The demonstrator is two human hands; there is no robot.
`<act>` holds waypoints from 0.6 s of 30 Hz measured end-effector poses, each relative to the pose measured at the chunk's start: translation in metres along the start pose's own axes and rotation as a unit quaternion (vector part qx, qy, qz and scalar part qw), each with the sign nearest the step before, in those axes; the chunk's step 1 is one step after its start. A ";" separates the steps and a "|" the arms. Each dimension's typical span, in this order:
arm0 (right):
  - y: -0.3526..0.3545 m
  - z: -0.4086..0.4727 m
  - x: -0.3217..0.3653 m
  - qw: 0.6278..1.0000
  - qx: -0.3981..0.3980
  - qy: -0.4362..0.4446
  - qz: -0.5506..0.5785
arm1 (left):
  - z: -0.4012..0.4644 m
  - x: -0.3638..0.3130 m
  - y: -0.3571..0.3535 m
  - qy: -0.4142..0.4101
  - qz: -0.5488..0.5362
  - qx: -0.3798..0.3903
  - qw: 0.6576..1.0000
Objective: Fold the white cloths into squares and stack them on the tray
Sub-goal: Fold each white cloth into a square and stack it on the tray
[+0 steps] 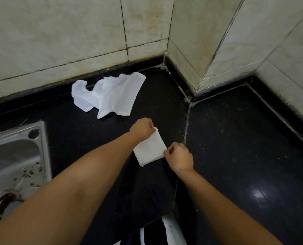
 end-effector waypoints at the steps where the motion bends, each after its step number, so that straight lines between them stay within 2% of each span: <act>1: -0.001 0.001 -0.001 1.000 0.007 0.001 -0.016 | 0.000 0.000 -0.002 -0.003 0.004 -0.004 1.000; 4: -0.001 0.004 0.001 0.998 0.026 0.009 -0.062 | -0.002 0.000 0.000 -0.019 -0.015 -0.025 0.999; 7: 0.008 0.014 0.011 0.999 0.027 0.013 -0.040 | -0.015 0.006 0.021 -0.032 -0.120 -0.074 0.990; 11: 0.012 0.036 0.033 0.999 0.037 0.012 -0.003 | -0.039 0.054 0.047 0.044 -0.174 -0.162 0.970; 14: -0.003 0.045 0.040 0.995 0.083 -0.005 -0.049 | -0.052 0.091 0.024 0.128 -0.135 -0.120 0.975; 18: -0.012 0.049 0.041 0.989 0.102 -0.029 -0.102 | -0.063 0.095 -0.009 0.154 -0.089 -0.055 0.983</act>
Point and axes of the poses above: each hand's wrist, its own z-axis towards the middle knuckle, its own y-axis out of the back of the hand, x = y × z, the point moved 10 cm from there along z, towards the middle knuckle, and after that the axes turned 5 degrees about y, right-handed, at the moved point
